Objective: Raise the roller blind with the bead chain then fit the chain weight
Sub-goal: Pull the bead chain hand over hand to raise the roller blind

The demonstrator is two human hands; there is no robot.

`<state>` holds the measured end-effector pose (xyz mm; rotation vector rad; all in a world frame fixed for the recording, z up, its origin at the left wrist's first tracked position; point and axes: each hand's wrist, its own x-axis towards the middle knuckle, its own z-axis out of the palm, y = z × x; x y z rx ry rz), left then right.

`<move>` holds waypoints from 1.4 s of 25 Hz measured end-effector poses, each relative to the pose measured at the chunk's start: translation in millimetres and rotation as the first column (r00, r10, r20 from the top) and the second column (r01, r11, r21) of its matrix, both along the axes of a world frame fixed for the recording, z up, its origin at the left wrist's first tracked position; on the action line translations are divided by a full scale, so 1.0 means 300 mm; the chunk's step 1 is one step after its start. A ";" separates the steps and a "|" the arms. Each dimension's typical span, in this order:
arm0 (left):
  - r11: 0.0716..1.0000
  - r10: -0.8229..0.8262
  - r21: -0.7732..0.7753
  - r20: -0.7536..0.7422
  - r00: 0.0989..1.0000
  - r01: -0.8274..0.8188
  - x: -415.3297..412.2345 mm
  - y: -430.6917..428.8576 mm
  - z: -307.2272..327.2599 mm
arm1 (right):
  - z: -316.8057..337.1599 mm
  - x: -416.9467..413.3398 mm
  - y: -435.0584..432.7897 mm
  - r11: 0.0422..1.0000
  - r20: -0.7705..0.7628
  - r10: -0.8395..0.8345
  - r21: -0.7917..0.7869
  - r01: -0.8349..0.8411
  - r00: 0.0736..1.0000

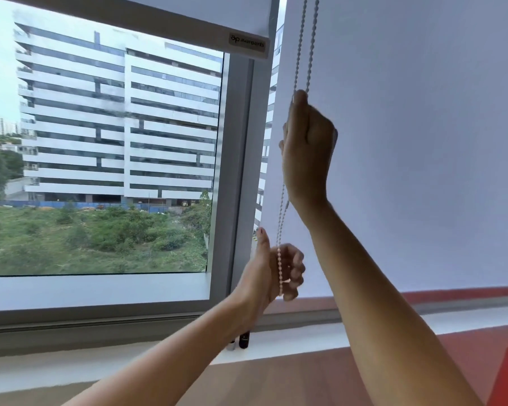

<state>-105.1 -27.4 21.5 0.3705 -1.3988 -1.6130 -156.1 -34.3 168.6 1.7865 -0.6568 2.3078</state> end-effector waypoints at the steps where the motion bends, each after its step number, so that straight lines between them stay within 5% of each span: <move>1: 0.999 -0.008 0.031 -0.047 0.999 0.010 0.008 -0.010 0.035 | -0.037 0.001 -0.006 0.998 -0.013 -0.059 -0.024 0.059 0.998; 8: 0.997 0.016 0.075 -0.080 0.997 -0.010 0.110 -0.083 0.233 | -0.323 0.025 -0.013 0.995 -0.095 -0.065 0.066 0.072 0.993; 11: 0.998 0.059 0.015 -0.029 0.998 -0.059 0.136 -0.082 0.280 | -0.456 0.044 0.017 0.990 -0.168 0.010 0.142 0.014 0.986; 16: 0.998 -0.023 -0.061 0.072 0.997 0.028 0.161 -0.028 0.351 | -0.679 0.026 0.028 0.965 -0.271 -0.056 0.233 0.122 0.961; 20: 0.986 0.077 -0.154 0.089 0.993 -0.063 0.136 0.001 0.366 | -0.688 0.024 0.024 0.937 -0.292 -0.115 0.285 0.201 0.949; 24: 0.908 0.273 -0.305 -0.095 0.957 -0.289 0.098 -0.012 0.323 | -0.692 0.034 0.026 0.939 -0.263 -0.110 0.288 0.187 0.959; 32: 0.805 0.342 -0.407 -0.277 0.898 -0.432 0.064 -0.027 0.279 | -0.688 0.015 -0.014 0.952 -0.183 0.018 0.304 0.040 0.983; 35: 0.772 0.391 -0.427 -0.267 0.881 -0.472 0.064 -0.050 0.230 | -0.636 -0.006 -0.013 0.951 0.007 0.146 0.274 -0.142 0.989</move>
